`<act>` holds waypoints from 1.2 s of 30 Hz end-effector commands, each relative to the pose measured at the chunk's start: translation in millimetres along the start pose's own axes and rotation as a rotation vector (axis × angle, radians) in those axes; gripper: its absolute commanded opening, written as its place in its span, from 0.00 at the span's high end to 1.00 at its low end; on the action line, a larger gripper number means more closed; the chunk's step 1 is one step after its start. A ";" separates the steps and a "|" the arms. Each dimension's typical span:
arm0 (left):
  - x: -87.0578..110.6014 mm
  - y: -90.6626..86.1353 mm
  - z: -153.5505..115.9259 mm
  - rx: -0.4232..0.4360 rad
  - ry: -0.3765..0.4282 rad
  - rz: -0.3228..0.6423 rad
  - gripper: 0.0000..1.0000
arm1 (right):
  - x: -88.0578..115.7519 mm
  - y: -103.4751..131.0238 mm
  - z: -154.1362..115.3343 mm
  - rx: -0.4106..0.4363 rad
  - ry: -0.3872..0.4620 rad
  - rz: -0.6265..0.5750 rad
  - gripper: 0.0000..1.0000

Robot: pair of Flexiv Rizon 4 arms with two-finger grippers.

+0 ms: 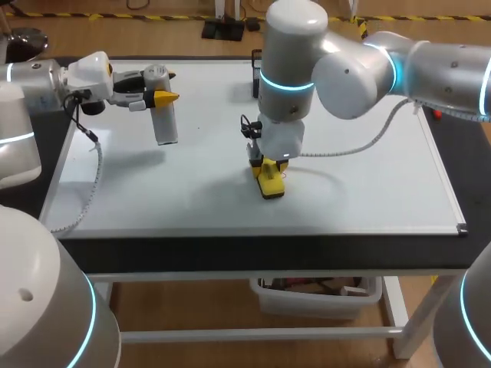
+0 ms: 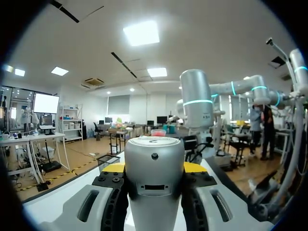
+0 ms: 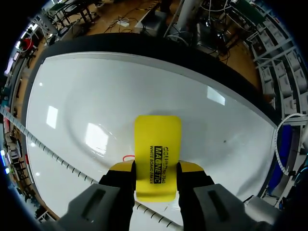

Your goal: Pick up the inspection probe, press it on each red-marked spot on the whiteboard one by one, put down the probe, pick up the eraser, and wipe off all the red marks.

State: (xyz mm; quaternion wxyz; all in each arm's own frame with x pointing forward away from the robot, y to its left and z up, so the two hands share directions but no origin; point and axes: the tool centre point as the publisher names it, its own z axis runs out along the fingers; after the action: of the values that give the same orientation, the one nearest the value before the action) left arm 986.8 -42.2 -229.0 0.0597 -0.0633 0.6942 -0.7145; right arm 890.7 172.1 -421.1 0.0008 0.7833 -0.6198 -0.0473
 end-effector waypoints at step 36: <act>0.8 -0.1 0.8 0.001 -0.004 0.003 1.00 | 78.0 12.5 0.4 -0.002 0.049 0.134 1.00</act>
State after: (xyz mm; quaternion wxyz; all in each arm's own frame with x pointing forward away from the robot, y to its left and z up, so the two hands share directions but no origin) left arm 986.6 -42.1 -228.8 0.0598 -0.0635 0.6942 -0.7145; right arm 895.0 97.9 -427.4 0.0197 0.7406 -0.6710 -0.0295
